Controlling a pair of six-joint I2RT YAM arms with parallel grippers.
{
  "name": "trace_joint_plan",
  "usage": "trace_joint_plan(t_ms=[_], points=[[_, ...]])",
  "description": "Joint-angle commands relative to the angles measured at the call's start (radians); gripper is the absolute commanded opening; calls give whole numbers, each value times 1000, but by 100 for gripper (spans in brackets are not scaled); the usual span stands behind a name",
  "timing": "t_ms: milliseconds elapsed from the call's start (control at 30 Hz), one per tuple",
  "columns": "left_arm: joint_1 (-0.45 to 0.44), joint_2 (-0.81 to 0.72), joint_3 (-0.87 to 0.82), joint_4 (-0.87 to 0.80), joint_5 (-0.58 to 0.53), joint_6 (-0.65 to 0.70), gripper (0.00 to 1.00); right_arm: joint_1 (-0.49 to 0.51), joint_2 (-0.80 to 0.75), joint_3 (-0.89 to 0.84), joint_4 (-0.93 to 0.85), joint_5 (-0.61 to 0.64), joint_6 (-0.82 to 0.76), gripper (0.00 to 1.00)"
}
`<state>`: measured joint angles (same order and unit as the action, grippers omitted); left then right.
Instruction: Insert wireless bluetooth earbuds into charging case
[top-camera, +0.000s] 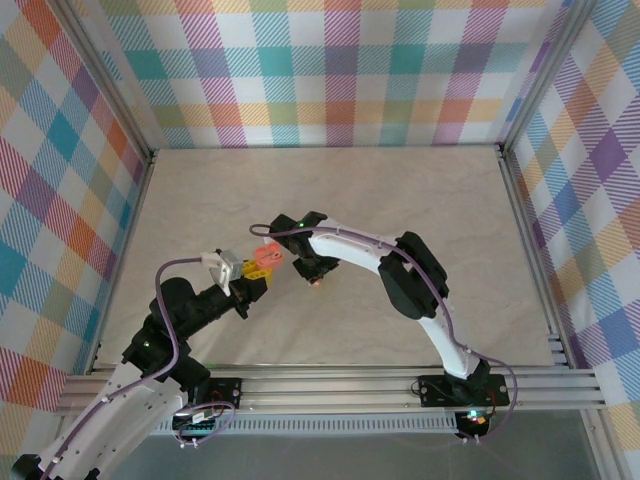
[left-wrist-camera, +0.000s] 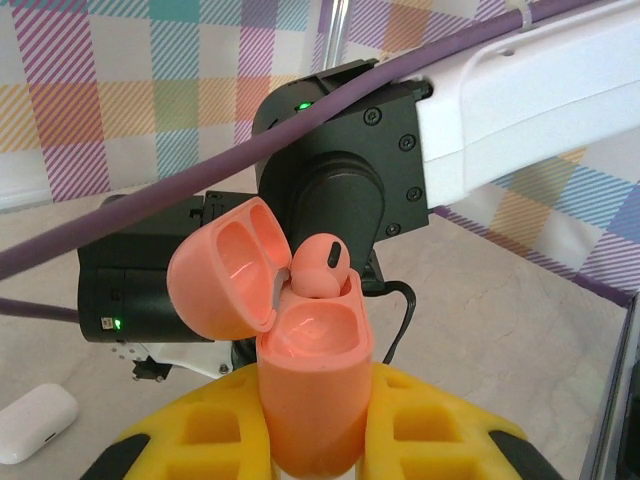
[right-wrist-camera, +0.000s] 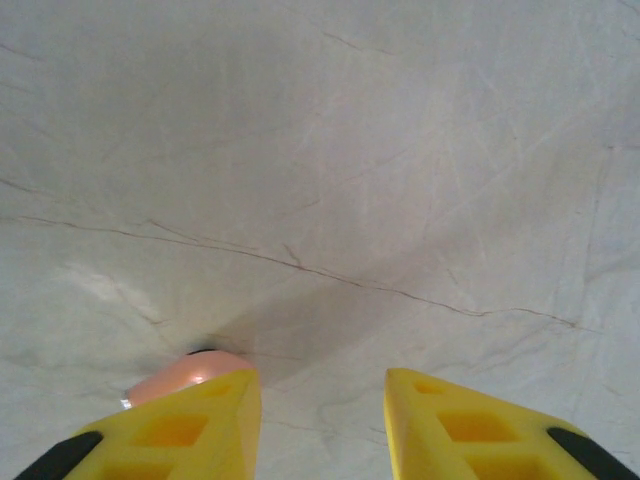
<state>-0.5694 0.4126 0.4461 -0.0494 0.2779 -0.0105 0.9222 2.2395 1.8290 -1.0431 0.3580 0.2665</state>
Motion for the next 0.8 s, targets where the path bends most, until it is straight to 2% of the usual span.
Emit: trace_joint_plan(t_ms=[0,167,267,333,533,667,767], points=[[-11,-3,9,38,5,-8,0,-19,10,5,-44,40,-50,38],[-13,-6,9,33,4,-8,0,-56,-78,-67,19,-65,6,37],[-10,-8,9,34,3,-8,0,-66,-135,-91,38,-126,95,37],[-10,-9,10,33,1,-6,0,-68,-174,-122,65,-188,177,33],[-10,-9,6,47,7,-7,0,-65,-311,-403,405,-450,484,25],[-10,-17,11,36,18,-6,0,-57,-326,-509,560,-543,622,29],[-10,-30,11,31,16,-3,0,-46,-338,-559,643,-549,705,33]])
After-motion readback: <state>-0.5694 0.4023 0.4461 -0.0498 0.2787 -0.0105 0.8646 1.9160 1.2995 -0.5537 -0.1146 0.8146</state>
